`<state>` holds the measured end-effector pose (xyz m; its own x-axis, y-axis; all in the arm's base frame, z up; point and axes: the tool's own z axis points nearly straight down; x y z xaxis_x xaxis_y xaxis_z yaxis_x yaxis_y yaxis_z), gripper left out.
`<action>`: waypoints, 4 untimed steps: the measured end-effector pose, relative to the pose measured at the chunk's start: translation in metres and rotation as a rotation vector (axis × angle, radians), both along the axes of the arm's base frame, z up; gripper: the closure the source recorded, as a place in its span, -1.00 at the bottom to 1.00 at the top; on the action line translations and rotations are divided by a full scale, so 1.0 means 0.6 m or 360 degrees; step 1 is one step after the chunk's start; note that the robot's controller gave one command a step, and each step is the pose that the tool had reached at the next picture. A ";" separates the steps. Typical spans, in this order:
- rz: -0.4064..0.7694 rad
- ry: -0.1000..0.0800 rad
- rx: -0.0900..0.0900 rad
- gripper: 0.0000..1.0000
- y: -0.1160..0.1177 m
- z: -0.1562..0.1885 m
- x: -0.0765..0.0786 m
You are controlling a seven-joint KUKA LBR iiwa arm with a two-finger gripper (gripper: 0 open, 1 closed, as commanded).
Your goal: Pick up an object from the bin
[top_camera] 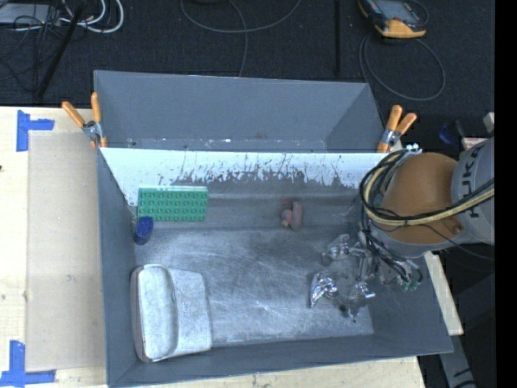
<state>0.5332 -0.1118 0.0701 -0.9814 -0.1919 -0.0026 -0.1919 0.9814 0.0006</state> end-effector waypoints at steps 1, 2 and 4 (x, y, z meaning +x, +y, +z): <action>0.0173 0.0006 0.0002 -1.00 0.072 0.051 -0.028; 0.0391 0.0003 -0.0003 -1.00 0.014 0.049 -0.015; 0.0163 0.0002 -0.0001 -1.00 0.037 0.002 -0.027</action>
Offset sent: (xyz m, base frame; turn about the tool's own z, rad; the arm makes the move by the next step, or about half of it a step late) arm -0.0168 0.0411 0.0299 -0.1093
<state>0.5171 -0.0894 0.0716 -0.9567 -0.2912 -0.0010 -0.2912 0.9567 0.0001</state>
